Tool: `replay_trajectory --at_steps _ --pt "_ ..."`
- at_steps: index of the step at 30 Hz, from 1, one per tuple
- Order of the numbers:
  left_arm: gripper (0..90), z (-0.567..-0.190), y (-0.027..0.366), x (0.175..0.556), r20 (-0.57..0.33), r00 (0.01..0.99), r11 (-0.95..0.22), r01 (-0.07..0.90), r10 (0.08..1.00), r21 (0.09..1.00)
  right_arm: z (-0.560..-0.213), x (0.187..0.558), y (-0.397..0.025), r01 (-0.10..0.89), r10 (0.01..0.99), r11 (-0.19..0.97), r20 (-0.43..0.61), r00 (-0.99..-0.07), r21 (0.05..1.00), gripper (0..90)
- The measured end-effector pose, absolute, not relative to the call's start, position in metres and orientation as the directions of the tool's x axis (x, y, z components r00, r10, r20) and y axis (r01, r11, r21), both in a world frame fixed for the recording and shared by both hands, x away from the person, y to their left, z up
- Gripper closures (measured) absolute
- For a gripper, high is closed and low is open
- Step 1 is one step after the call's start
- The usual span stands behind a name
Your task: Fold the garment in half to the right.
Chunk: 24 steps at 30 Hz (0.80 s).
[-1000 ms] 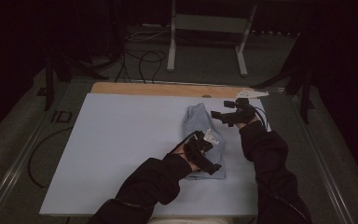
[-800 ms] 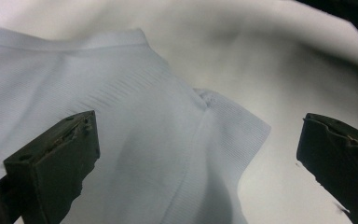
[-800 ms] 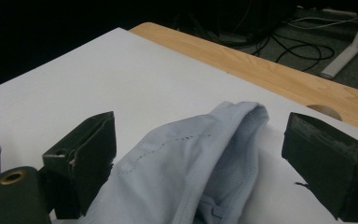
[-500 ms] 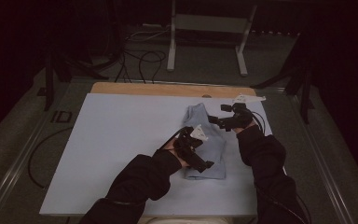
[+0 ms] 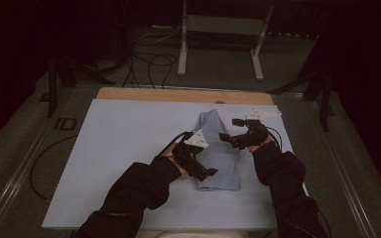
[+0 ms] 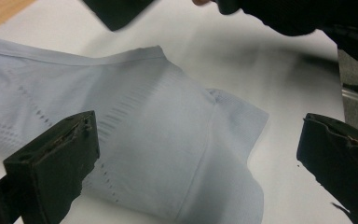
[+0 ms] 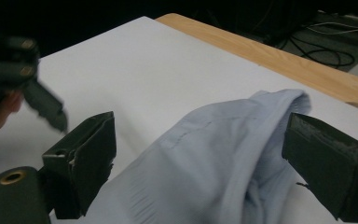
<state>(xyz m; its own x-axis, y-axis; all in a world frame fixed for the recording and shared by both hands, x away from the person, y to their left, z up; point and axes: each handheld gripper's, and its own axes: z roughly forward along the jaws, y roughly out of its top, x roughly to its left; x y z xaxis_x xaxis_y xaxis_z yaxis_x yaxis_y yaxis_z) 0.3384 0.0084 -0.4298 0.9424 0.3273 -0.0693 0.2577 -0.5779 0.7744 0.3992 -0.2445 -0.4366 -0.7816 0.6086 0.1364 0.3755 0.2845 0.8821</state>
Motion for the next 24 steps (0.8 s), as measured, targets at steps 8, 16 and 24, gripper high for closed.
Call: replay_trajectory --at_steps 8,16,24 --pt "0.0 -0.428 0.037 0.339 -0.055 0.936 -0.576 0.259 0.347 0.775 -0.44 0.379 -0.25 0.369 0.597 0.278 0.141 -0.79 0.887 10.0" --pt "0.0 -0.43 0.064 0.336 -0.051 0.93 -0.56 0.262 0.363 0.786 -0.448 0.359 -0.257 0.368 0.584 0.259 0.159 -0.796 0.893 9.9" --pt "0.0 -0.439 0.094 0.33 -0.041 0.918 -0.566 0.278 0.395 0.776 -0.458 0.343 -0.263 0.363 0.571 0.278 0.152 -0.807 0.889 9.9"
